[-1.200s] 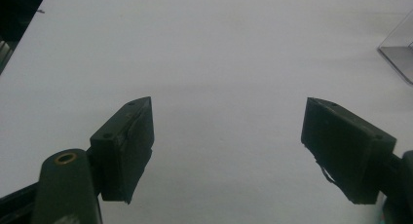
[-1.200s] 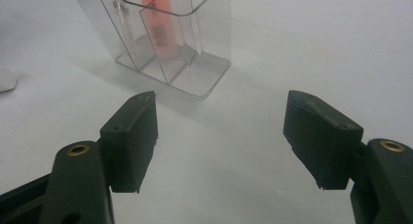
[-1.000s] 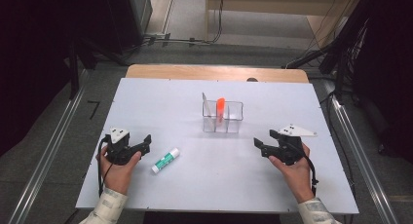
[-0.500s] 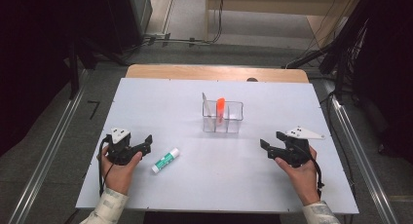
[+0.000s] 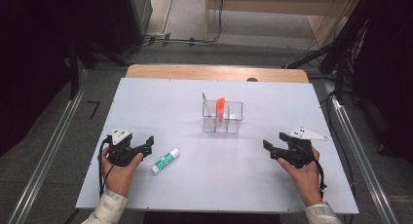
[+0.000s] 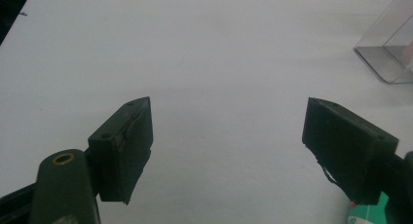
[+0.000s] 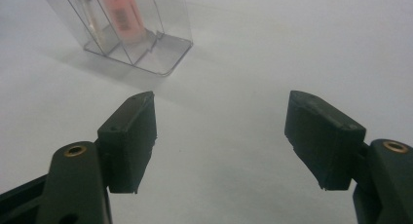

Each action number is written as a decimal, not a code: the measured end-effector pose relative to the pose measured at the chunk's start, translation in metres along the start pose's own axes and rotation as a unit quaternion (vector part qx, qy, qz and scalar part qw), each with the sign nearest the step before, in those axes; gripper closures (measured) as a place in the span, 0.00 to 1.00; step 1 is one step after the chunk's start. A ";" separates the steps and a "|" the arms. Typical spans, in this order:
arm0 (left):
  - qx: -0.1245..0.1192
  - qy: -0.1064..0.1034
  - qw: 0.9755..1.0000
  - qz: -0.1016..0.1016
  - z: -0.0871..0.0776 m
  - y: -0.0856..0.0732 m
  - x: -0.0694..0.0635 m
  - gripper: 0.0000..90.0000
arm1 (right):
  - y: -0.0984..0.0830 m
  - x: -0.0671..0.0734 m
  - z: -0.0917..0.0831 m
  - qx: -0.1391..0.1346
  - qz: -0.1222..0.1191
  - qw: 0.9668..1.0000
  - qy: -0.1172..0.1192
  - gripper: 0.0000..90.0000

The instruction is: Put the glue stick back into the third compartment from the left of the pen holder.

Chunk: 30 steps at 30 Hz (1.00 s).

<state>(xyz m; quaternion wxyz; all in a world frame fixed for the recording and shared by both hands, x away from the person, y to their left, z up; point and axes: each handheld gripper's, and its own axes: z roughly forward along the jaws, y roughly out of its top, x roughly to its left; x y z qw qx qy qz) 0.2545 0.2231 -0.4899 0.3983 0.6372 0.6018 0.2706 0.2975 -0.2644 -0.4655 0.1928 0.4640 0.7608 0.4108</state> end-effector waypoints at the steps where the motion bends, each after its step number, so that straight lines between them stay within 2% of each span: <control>1: 0.001 -0.004 1.000 0.000 0.000 0.000 -0.001 0.21 | 0.000 0.000 0.000 0.000 0.000 1.000 0.000 0.29; 10: 0.008 -0.027 1.000 0.012 -0.002 -0.002 -0.007 0.21 | 0.000 0.000 0.001 0.004 -0.003 1.000 -0.001 0.29; 15: 0.023 -0.043 0.998 0.028 -0.003 -0.005 -0.015 0.21 | 0.000 0.000 0.001 0.005 -0.002 1.000 -0.001 0.29; 21: 0.028 -0.061 0.997 0.040 -0.005 -0.008 -0.023 0.21 | 0.000 0.001 0.001 0.005 -0.001 1.000 0.001 0.29; 30: 0.036 -0.070 0.995 0.057 -0.006 -0.014 -0.033 0.22 | 0.000 0.001 0.001 0.005 -0.003 1.000 0.001 0.29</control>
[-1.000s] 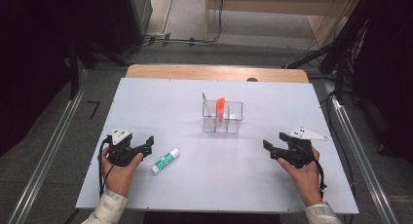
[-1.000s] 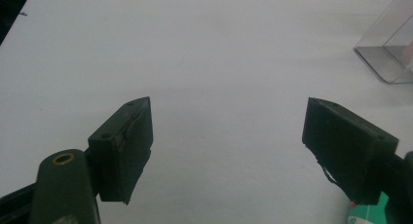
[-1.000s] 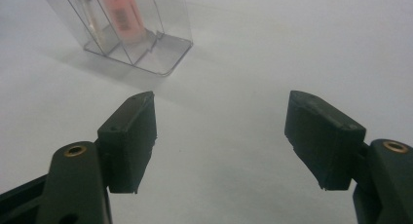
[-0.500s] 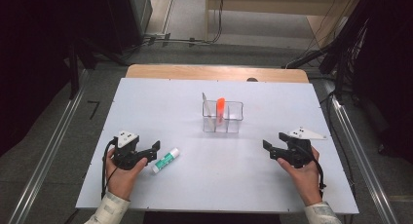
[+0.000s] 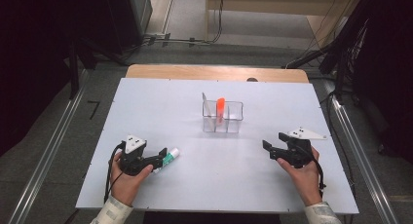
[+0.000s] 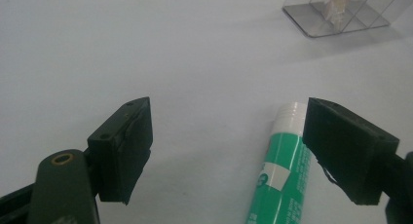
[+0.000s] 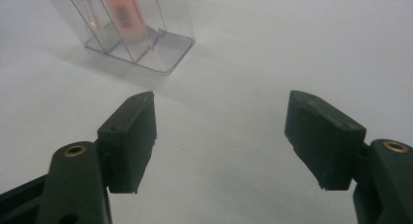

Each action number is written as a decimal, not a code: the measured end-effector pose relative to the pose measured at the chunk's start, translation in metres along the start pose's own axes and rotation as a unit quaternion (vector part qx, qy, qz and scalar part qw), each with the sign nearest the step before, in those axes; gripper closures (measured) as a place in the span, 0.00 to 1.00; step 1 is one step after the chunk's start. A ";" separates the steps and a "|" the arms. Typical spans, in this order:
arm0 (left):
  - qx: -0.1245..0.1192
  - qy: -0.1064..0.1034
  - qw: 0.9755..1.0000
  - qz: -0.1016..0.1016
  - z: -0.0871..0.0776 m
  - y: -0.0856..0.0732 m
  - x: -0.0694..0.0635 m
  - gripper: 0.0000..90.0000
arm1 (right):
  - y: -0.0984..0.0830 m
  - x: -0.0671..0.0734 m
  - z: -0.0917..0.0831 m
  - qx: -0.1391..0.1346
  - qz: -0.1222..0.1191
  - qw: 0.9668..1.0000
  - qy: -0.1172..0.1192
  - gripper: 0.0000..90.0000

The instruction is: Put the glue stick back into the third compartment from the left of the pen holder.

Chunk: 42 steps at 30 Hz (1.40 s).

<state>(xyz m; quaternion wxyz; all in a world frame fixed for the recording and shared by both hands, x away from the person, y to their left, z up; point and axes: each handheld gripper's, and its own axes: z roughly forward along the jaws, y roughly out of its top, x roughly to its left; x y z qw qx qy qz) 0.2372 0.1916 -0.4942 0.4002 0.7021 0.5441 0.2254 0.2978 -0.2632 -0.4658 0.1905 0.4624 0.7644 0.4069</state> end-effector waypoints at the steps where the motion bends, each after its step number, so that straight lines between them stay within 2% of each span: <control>1: 0.001 -0.001 1.000 0.003 0.000 -0.001 -0.001 0.22 | 0.000 0.000 0.000 0.000 0.000 1.000 0.000 0.29; 5: 0.010 -0.005 1.000 0.014 0.002 -0.003 -0.005 0.22 | 0.000 0.000 0.000 -0.001 0.000 1.000 0.001 0.29; 13: 0.017 -0.008 1.000 0.023 0.006 -0.005 -0.009 0.22 | 0.000 0.000 0.000 0.000 0.000 1.000 0.001 0.29; 28: 0.037 -0.025 0.998 0.044 0.007 -0.010 -0.015 0.31 | 0.000 0.000 -0.001 0.000 0.001 1.000 0.003 0.29; 42: 0.048 -0.027 0.997 0.061 0.009 -0.013 -0.018 0.35 | 0.000 0.000 -0.001 0.000 0.000 1.000 0.003 0.29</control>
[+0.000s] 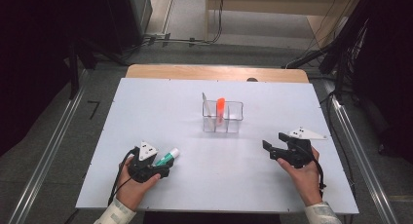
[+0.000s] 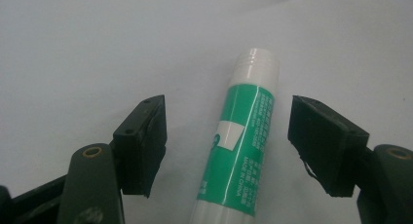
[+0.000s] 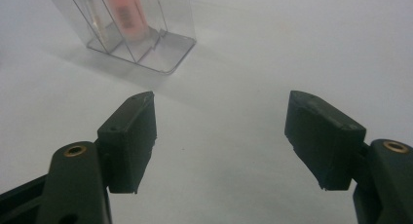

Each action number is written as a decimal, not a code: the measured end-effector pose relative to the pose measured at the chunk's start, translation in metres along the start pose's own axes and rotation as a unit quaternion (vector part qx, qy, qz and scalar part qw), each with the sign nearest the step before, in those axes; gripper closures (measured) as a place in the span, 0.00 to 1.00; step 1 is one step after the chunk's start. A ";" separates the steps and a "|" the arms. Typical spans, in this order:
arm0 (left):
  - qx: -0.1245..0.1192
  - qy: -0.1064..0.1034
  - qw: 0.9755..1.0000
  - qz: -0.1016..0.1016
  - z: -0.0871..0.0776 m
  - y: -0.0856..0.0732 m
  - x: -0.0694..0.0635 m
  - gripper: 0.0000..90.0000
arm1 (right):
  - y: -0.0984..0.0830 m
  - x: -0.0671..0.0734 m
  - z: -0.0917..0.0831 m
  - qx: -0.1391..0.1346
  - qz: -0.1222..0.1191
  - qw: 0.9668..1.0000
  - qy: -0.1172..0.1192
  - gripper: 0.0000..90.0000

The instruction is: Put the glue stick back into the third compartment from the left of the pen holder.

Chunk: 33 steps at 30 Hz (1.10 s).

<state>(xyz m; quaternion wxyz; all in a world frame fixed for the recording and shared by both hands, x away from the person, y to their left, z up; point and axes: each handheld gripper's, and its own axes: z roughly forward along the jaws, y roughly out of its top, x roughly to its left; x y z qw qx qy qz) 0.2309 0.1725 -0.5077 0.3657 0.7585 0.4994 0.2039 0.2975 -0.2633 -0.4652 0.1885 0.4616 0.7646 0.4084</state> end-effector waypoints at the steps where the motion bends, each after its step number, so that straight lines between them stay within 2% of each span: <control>1: 0.002 0.000 1.000 0.003 0.000 0.000 0.000 0.36 | 0.000 0.000 0.000 0.000 0.000 1.000 0.000 0.29; 19: 0.016 -0.005 1.000 0.015 0.003 -0.004 -0.002 0.44 | 0.000 0.000 0.000 0.000 -0.001 1.000 0.000 0.29; 33: 0.005 0.010 0.999 0.030 0.006 -0.008 -0.006 0.47 | 0.000 0.001 0.000 -0.001 -0.003 1.000 0.002 0.29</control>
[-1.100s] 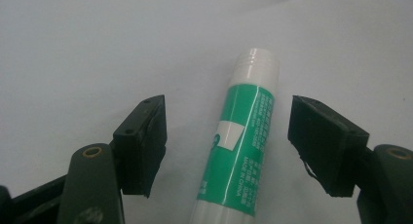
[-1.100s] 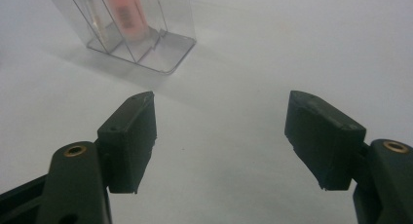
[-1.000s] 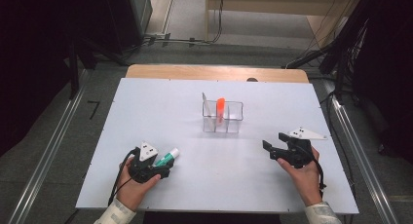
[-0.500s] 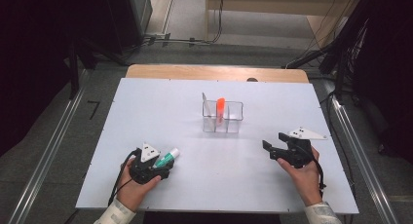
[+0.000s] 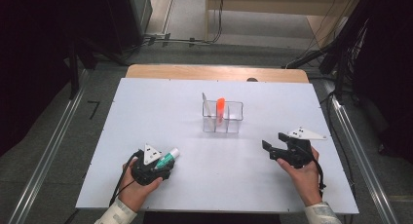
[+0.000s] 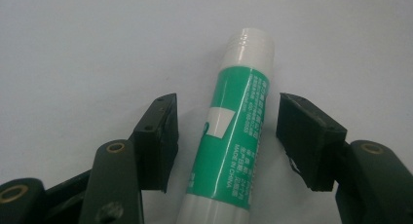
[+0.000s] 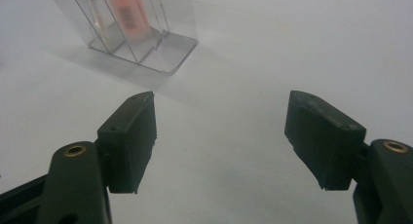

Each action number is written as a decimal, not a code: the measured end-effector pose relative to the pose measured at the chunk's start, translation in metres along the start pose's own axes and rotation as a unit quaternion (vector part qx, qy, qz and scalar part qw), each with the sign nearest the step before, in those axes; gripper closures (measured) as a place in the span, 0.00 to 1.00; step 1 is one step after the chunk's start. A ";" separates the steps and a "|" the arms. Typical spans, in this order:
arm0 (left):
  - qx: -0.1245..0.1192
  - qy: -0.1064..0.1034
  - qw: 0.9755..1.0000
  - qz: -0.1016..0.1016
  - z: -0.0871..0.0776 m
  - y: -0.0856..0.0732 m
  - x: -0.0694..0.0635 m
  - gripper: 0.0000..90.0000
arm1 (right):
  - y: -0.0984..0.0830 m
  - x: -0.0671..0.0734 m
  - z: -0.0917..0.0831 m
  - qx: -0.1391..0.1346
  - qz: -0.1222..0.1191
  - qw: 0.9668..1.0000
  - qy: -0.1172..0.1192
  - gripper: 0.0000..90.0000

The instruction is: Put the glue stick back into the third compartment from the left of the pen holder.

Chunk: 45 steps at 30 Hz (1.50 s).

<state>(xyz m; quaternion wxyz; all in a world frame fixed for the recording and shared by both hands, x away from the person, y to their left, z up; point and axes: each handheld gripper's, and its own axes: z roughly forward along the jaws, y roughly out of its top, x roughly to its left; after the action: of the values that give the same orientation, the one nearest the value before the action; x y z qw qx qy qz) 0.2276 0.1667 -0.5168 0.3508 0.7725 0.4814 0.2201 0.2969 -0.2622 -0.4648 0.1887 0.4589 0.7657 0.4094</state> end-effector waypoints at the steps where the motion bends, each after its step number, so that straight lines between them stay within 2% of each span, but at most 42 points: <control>1: -0.001 0.001 1.000 0.000 0.000 0.000 0.000 0.48 | 0.000 0.000 0.000 0.000 0.000 1.000 0.000 0.29; 7: -0.004 -0.002 1.000 0.009 0.000 0.000 -0.003 0.61 | 0.000 0.000 0.000 0.000 0.001 1.000 0.000 0.29; 13: -0.004 -0.007 1.000 0.010 0.000 0.000 -0.002 0.64 | 0.000 0.001 0.000 0.001 0.001 1.000 0.000 0.29; 20: -0.005 -0.014 1.000 0.018 0.000 0.000 -0.003 0.73 | 0.000 0.001 0.000 0.000 0.001 1.000 0.000 0.29; 26: -0.004 -0.014 1.000 0.019 0.000 0.000 -0.003 0.73 | 0.000 0.000 0.000 0.000 -0.001 1.000 0.000 0.29; 31: -0.004 -0.013 1.000 0.013 -0.001 0.001 -0.003 0.74 | 0.000 0.000 -0.001 -0.002 0.000 1.000 0.000 0.29; 36: -0.011 -0.022 1.000 -0.005 0.000 0.004 0.000 0.73 | 0.001 0.000 -0.001 -0.003 0.001 1.000 0.000 0.29; 45: -0.040 -0.031 0.998 -0.021 -0.004 0.012 0.000 0.73 | 0.001 0.000 -0.002 -0.005 0.001 1.000 0.002 0.29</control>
<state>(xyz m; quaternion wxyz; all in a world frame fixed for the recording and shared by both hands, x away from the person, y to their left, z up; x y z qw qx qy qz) 0.2325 0.1644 -0.5050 0.4008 0.7541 0.4768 0.2081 0.2965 -0.2627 -0.4628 0.1889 0.4581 0.7632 0.4146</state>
